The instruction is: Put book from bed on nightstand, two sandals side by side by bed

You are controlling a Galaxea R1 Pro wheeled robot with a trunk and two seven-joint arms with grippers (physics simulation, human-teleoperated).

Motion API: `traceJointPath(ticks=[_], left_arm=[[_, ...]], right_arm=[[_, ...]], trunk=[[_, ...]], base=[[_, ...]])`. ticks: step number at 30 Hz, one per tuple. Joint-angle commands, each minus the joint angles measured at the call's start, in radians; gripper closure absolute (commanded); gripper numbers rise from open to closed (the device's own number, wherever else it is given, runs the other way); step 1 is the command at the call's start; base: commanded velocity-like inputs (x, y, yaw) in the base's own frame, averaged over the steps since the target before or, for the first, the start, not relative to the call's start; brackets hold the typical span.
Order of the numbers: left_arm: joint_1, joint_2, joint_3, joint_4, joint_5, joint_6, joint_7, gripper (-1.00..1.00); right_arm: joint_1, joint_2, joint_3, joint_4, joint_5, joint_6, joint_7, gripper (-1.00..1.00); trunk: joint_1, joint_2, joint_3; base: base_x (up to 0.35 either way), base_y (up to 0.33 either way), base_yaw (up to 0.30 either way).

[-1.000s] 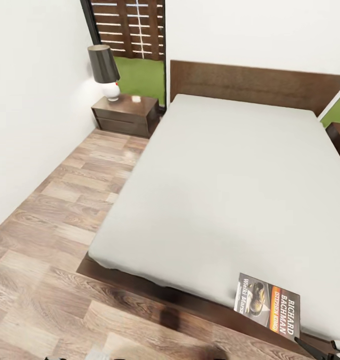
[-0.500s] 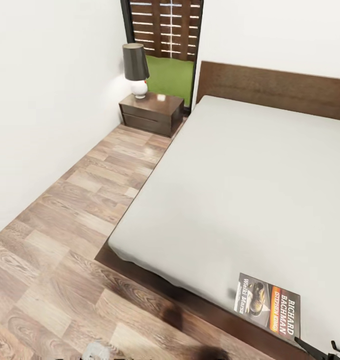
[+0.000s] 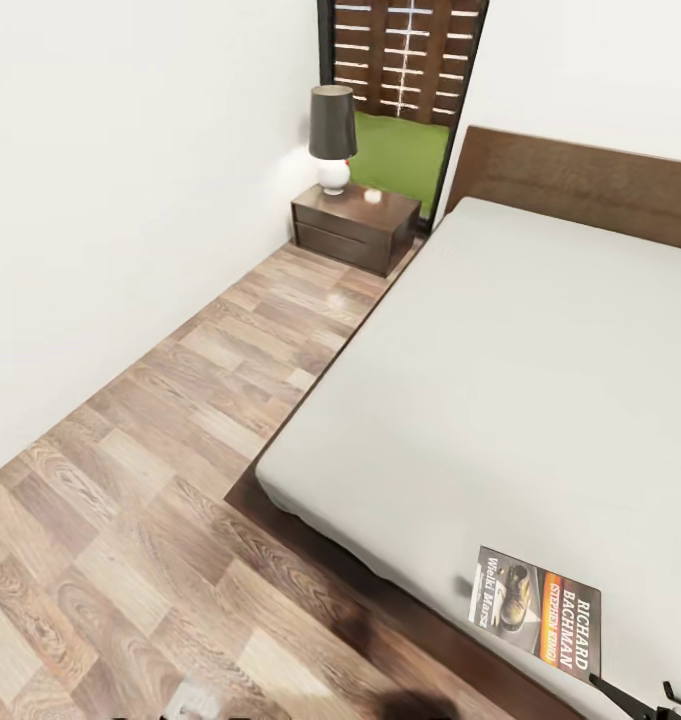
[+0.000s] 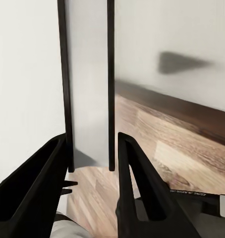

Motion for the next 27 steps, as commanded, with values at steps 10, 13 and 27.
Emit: traceJointPath(ticks=[10,13,27], left_arm=[[-0.001,-0.004,0.01,0.0,-0.005,-0.001,-0.004,-1.0],[-0.001,-0.005,0.01,0.0,-0.004,-0.001,-0.004,-1.0],[-0.001,-0.009,0.009,0.0,-0.004,0.0,-0.005,-1.0]], right_arm=[[0.0,0.0,-0.008,-0.001,0.004,0.009,0.003,1.0],[0.0,0.0,-0.008,-0.001,0.004,0.009,0.003,1.0],[0.0,0.0,-0.008,-0.001,0.003,0.009,0.003,1.0]], trunk=[[0.0,0.0,-0.001],[0.0,0.0,-0.001],[0.0,0.0,-0.001]], base=[[0.0,0.0,0.293],[0.0,0.0,0.293],[0.0,0.0,0.293]])
